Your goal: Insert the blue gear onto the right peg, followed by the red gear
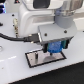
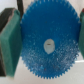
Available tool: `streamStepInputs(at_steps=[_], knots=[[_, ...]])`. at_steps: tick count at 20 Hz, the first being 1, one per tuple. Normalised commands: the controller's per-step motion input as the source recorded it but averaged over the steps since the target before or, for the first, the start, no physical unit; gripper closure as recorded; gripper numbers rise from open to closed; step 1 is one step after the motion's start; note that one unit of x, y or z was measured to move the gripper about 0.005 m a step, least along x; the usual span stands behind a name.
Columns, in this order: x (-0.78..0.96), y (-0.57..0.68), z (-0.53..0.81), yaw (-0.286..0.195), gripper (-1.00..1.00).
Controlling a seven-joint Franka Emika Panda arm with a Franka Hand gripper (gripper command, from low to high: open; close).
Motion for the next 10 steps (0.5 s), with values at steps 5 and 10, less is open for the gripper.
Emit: streamStepInputs(at_steps=[5, 10], knots=[[0.2, -0.07, -0.06, 0.0, 1.0], [0.25, -0.06, 0.0, 0.0, 1.0]])
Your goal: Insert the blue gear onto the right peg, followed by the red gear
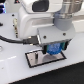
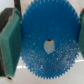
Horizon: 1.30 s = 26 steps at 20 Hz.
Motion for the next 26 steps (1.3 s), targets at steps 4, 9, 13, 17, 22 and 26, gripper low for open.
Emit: streamStepInputs(at_steps=[4, 9, 13, 17, 22, 26], knots=[[0.24, -0.09, 0.01, 0.0, 1.0], [0.44, -0.24, 0.35, 0.0, 1.0], [0.1, 0.03, 0.1, 0.0, 1.0], [0.02, 0.09, 0.33, 0.0, 1.0], [0.02, 0.04, 0.18, 0.0, 1.0], [0.07, -0.01, -0.04, 0.0, 1.0]])
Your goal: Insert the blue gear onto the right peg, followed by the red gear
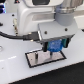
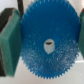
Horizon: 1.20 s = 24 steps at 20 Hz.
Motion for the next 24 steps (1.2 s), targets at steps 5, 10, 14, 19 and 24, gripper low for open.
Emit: streamStepInputs(at_steps=[5, 10, 14, 19, 24], knots=[[0.13, -0.05, -0.12, 0.0, 1.0], [0.22, -0.01, -0.11, 0.0, 1.0], [0.24, -0.02, -0.04, 0.0, 1.0], [0.49, -0.01, 0.26, 0.0, 1.0], [0.47, -0.01, 0.23, 0.0, 1.0]])
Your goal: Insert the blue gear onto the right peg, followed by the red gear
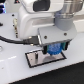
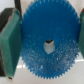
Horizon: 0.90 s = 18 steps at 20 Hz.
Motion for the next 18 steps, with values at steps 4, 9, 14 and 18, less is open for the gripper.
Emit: streamStepInputs(at_steps=[4, 9, 14, 18], knots=[[0.16, 0.0, -0.02, 0.0, 1.0], [0.0, 0.0, -0.13, 0.0, 1.0], [0.03, 0.0, -0.16, 0.0, 1.0], [0.0, 0.04, 0.24, 0.0, 1.0]])
